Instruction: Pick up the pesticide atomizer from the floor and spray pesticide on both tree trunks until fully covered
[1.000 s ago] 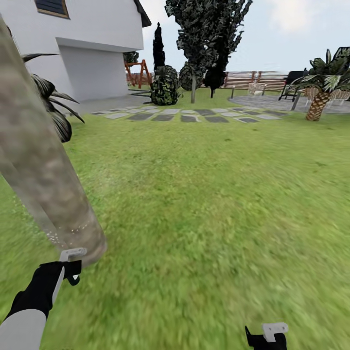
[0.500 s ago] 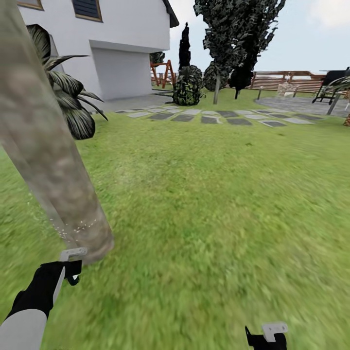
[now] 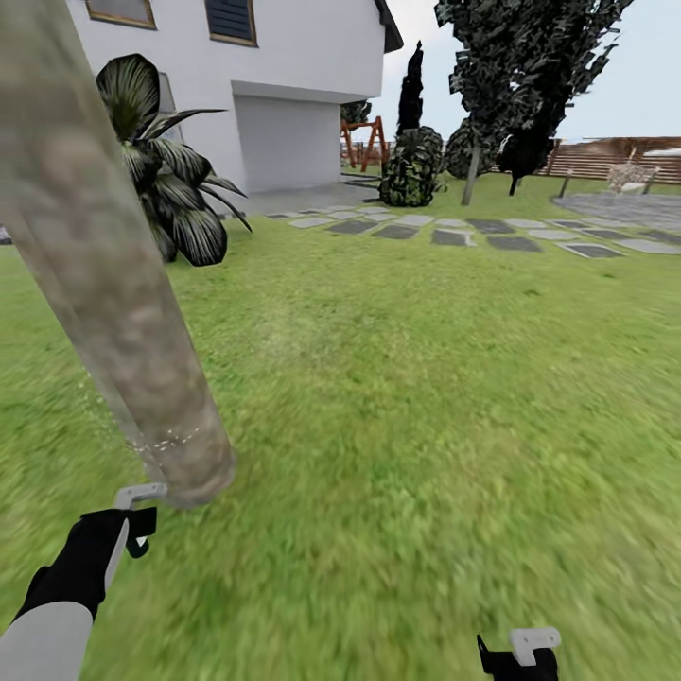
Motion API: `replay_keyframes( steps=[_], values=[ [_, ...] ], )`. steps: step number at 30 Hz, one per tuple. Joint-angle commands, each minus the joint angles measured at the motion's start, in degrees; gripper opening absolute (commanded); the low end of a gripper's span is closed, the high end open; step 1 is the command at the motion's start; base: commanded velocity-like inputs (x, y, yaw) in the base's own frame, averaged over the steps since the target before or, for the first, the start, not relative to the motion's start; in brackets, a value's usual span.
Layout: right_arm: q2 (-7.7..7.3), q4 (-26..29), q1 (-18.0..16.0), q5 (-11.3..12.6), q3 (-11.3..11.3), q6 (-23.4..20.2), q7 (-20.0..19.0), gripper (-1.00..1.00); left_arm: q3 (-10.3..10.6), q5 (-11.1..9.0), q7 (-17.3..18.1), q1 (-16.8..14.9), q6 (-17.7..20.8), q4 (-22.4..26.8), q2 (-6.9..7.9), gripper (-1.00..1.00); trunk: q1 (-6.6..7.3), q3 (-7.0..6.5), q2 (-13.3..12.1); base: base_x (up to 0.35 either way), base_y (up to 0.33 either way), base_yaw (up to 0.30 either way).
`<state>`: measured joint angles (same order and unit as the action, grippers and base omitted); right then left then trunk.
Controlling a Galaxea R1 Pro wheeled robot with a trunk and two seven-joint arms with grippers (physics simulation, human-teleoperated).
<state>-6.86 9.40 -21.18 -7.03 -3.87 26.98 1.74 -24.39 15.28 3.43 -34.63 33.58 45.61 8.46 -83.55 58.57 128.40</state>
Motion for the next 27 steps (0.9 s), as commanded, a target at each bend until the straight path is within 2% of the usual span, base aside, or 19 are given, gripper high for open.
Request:
replay_keyframes(
  steps=[1, 10, 12, 13, 18, 20, 25, 27],
  values=[
    [0.00, 0.0, 0.0, 0.0, 0.0, 0.0, 0.0, 1.00, 0.0, 0.0, 0.0, 0.0, 0.0, -0.1, -0.02, -1.00, 0.00, 0.00, 0.0, 0.220, -0.217, 0.277],
    [-0.06, 0.0, 0.0, 0.0, -0.1, 0.0, 0.0, 1.00, 0.3, 0.1, 0.2, -0.1, 0.0, 0.2, -0.97, -1.00, 0.00, 0.00, 0.0, 0.159, -0.134, 0.221],
    [-0.08, 0.0, 0.0, 0.0, 0.0, 0.0, 0.0, 1.00, 0.4, 0.1, 0.4, -0.8, 0.0, 0.2, -1.17, -1.00, 0.00, 0.00, 0.0, 0.005, -0.004, 0.012],
    [-0.12, 0.0, 0.0, 0.0, 0.0, 0.0, 0.0, 1.00, 0.5, 0.1, 0.4, -1.5, 0.1, 0.3, -1.67, -1.00, 0.00, 0.00, 0.0, 0.001, -0.001, 0.002],
    [-0.24, 0.0, 0.0, 0.0, -0.1, 0.0, 0.0, 1.00, 1.0, 0.1, 0.8, -5.6, 0.7, 0.3, -2.34, -1.00, 0.00, 0.00, 0.0, 0.000, 0.000, 0.000],
    [-0.20, 0.0, 0.0, 0.0, -0.1, 0.0, 0.0, 1.00, 1.2, 0.1, 0.9, -6.0, 0.8, 0.2, -2.19, -1.00, 0.00, 0.00, 0.0, 0.000, 0.000, 0.000],
    [-0.11, 0.0, 0.0, 0.0, 0.0, 0.0, 0.0, 1.00, 1.6, 0.4, 1.0, -6.9, 1.5, -0.2, -0.04, -1.00, 0.00, 0.00, 0.0, 0.000, 0.000, 0.000],
    [-0.09, 0.0, 0.0, 0.0, 0.0, 0.0, 0.0, 1.00, 2.2, 0.5, 1.2, -7.1, 1.6, 0.0, 0.16, -1.00, 0.00, 0.00, 0.0, 0.000, 0.000, 0.000]
  ],
)
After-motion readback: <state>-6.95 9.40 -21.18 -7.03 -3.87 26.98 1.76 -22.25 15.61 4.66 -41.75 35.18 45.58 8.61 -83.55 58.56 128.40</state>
